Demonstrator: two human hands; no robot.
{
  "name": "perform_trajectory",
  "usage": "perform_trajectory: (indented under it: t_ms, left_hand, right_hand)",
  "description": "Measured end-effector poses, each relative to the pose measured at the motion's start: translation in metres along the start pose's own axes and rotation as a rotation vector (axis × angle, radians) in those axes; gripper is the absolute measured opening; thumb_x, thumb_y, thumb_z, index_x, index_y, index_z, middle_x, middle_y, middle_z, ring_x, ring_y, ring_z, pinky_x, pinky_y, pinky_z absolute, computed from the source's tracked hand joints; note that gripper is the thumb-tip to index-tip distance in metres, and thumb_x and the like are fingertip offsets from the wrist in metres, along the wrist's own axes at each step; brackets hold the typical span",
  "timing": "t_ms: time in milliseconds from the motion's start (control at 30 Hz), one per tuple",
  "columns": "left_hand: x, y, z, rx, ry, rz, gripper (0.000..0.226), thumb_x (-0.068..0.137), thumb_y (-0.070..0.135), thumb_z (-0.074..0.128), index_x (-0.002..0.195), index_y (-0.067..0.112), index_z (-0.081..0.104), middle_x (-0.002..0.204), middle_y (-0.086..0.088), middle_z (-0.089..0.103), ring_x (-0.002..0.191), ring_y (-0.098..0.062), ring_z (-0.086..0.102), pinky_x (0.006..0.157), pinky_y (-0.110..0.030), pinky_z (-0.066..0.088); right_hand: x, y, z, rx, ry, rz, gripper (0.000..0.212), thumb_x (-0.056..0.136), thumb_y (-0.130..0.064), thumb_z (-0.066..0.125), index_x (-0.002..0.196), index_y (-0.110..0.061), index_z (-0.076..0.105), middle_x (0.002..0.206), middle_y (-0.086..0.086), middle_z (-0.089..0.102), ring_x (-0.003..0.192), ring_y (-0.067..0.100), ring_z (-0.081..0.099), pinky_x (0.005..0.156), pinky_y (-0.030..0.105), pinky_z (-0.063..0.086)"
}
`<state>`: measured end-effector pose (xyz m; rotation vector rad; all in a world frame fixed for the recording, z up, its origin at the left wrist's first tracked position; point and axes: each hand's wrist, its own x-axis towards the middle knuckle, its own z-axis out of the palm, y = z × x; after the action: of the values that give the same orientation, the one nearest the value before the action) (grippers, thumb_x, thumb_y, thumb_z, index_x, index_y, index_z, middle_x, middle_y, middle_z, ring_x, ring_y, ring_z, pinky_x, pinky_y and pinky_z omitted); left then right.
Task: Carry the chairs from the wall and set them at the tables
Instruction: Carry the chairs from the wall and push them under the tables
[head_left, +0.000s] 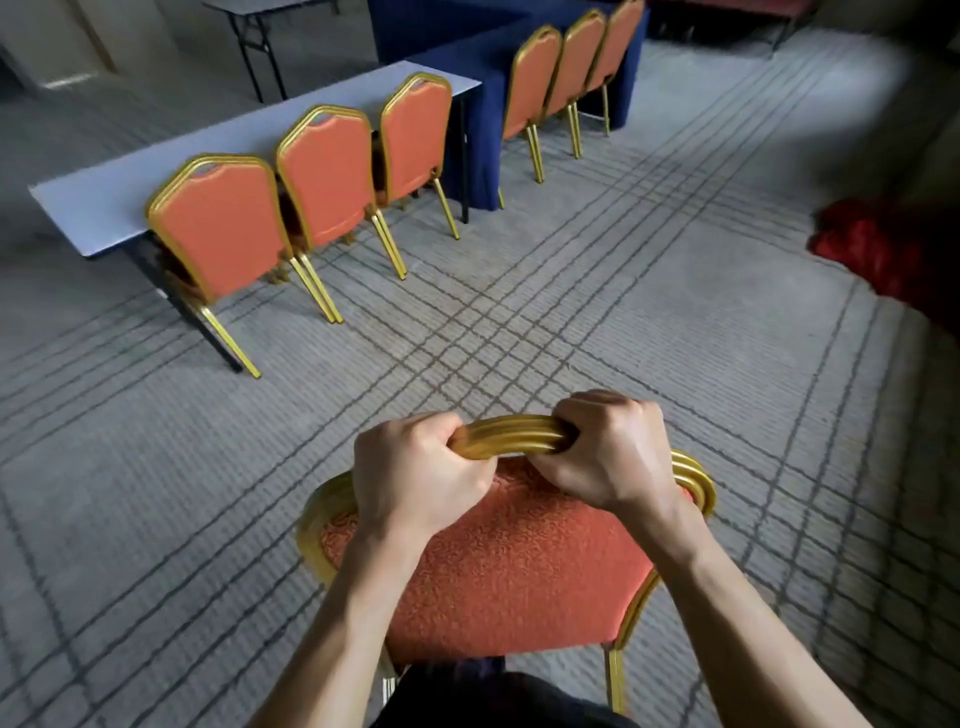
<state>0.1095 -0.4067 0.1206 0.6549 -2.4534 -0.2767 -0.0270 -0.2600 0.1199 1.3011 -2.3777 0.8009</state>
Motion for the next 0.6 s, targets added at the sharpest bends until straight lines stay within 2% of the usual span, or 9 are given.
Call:
perform_trajectory:
  t_ms: [167,400,500,600]
  left_hand:
    - [0.107,-0.006,0.053,-0.088,-0.032,0.080,0.043,0.061,0.031,0.081,0.048,0.011,0.046,0.042,-0.003,0.047,0.040,-0.030,0.037,0.051,-0.026,0.020]
    - [0.211,0.023,0.109,-0.212,-0.072,0.246,0.036,0.065,0.029,0.075,0.048,0.012,0.048,0.044,0.000,0.048,0.042,-0.029,0.043,0.045,-0.029,0.029]
    - [0.255,0.040,0.142,-0.250,-0.062,0.317,0.035,0.069,0.031,0.072,0.049,0.012,0.050,0.045,0.000,0.048,0.043,-0.027,0.044,0.043,-0.032,0.034]
    - [0.302,0.062,0.178,-0.250,-0.075,0.356,0.034,0.065,0.032,0.074,0.051,0.012,0.051,0.047,0.000,0.050,0.046,-0.026,0.047,0.044,-0.033,0.035]
  right_hand:
    - [0.077,0.051,0.017,-0.048,0.028,0.097,0.037,0.068,-0.050,0.061,0.056,-0.023,0.040,0.053,-0.008,0.045,0.053,0.019,0.052,0.048,0.029,0.039]
    - [0.137,0.120,0.009,-0.119,0.083,0.220,0.036,0.066,-0.045,0.068,0.055,-0.020,0.044,0.053,-0.009,0.042,0.053,0.016,0.049,0.047,0.028,0.039]
    - [0.161,0.161,0.011,-0.132,0.140,0.223,0.038,0.067,-0.044,0.069,0.057,-0.024,0.038,0.053,-0.008,0.044,0.052,0.017,0.050,0.048,0.027,0.037]
    - [0.190,0.209,0.013,-0.153,0.183,0.223,0.037,0.071,-0.045,0.066,0.055,-0.023,0.040,0.053,-0.007,0.047,0.052,0.018,0.051,0.048,0.028,0.037]
